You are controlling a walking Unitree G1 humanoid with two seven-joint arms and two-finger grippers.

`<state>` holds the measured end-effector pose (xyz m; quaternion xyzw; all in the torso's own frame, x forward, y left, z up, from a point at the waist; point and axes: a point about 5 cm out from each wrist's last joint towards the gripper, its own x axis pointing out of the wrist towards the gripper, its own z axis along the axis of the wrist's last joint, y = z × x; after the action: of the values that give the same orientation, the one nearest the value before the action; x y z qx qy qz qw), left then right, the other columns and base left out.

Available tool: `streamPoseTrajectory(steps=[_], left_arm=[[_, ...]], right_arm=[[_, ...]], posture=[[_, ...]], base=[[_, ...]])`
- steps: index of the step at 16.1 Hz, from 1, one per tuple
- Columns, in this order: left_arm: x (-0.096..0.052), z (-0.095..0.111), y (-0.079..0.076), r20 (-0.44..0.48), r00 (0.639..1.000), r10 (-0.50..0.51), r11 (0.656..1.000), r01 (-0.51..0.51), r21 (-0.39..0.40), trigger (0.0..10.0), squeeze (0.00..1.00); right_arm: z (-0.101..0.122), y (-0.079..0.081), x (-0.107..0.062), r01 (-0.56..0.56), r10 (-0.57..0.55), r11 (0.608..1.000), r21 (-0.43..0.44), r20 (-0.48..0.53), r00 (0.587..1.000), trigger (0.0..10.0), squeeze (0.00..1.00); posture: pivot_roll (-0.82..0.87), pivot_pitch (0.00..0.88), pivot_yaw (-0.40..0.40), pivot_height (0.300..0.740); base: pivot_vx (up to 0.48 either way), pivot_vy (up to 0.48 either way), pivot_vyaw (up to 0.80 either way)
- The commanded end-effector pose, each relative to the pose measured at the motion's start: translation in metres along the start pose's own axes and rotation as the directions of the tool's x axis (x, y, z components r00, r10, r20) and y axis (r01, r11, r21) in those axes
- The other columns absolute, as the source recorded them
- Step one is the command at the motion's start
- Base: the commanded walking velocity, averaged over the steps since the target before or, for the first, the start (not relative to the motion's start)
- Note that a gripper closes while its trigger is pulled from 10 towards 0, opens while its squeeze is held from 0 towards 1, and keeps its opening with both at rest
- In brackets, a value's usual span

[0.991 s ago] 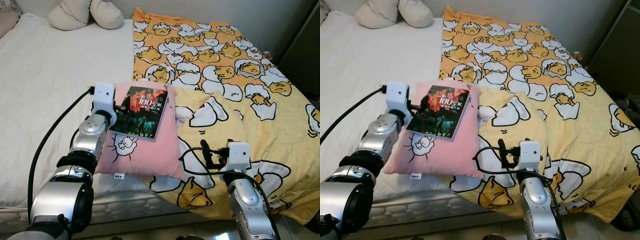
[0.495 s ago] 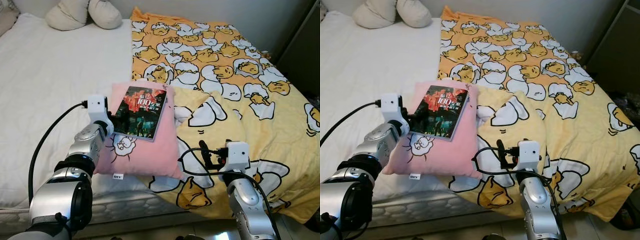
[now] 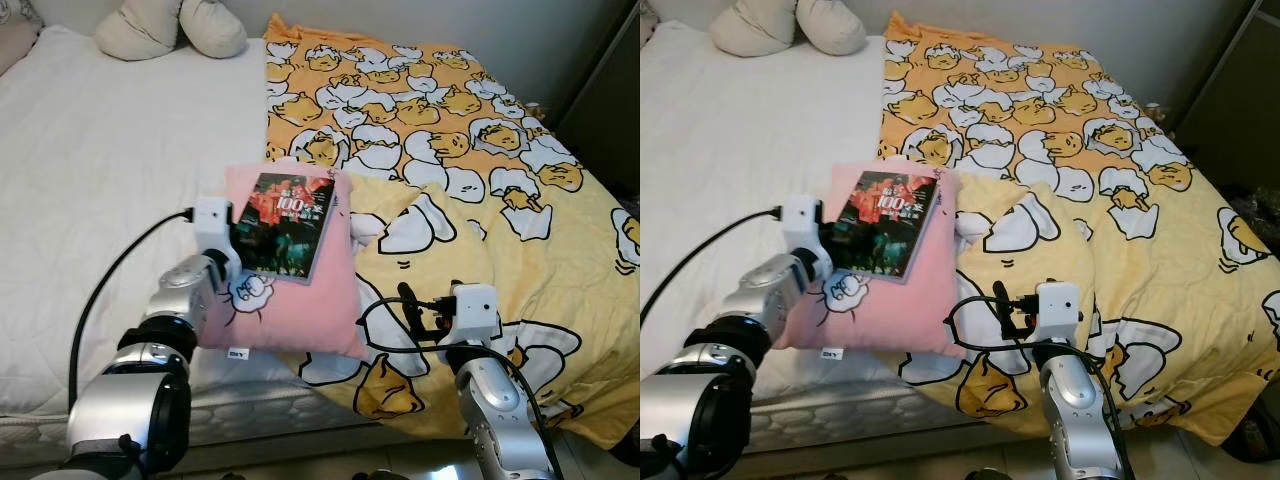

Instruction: Clean up the room

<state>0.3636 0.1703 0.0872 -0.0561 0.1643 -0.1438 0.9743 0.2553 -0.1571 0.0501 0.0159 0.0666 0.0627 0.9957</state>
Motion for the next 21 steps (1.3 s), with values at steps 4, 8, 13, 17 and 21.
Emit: streamPoseTrajectory(steps=[4,8,13,17,21], left_arm=[[-0.001,-0.029,-0.006,-0.122,0.992,0.017,0.988,-0.036,-0.149,0.0,0.0],[0.0,-0.024,-0.007,-0.102,0.995,0.009,0.994,-0.02,-0.112,0.0,0.0],[0.002,-0.016,-0.01,-0.076,0.997,-0.003,1.0,0.002,-0.011,0.0,0.0],[0.004,-0.019,-0.016,-0.078,0.997,-0.018,0.998,0.014,-0.057,0.0,0.0],[0.006,-0.014,-0.021,-0.04,0.998,-0.054,0.994,0.05,-0.095,0.0,0.0]], right_arm=[[-0.001,-0.001,0.001,-0.004,0.004,1.0,-0.002,-0.013,1.0,10.0,0.0],[-0.001,-0.001,0.0,-0.002,0.002,1.0,-0.001,-0.013,1.0,10.0,0.0],[-0.001,-0.002,0.001,0.001,-0.001,1.0,0.001,-0.014,1.0,10.0,0.0],[0.0,-0.001,0.003,0.0,0.0,1.0,0.002,-0.012,1.0,10.0,0.0],[0.0,-0.002,0.003,0.004,-0.004,1.0,0.002,-0.012,1.0,10.0,0.0]], posture=[[-0.02,0.0,-0.043,0.726],[-0.03,0.0,-0.038,0.726],[-0.03,0.0,-0.039,0.726],[-0.03,0.0,-0.035,0.726],[-0.04,0.0,-0.03,0.726]], base=[[0.0,0.0,0.0],[0.0,0.0,0.0],[0.0,0.0,0.0],[0.0,0.0,0.0],[0.0,0.0,0.0]])
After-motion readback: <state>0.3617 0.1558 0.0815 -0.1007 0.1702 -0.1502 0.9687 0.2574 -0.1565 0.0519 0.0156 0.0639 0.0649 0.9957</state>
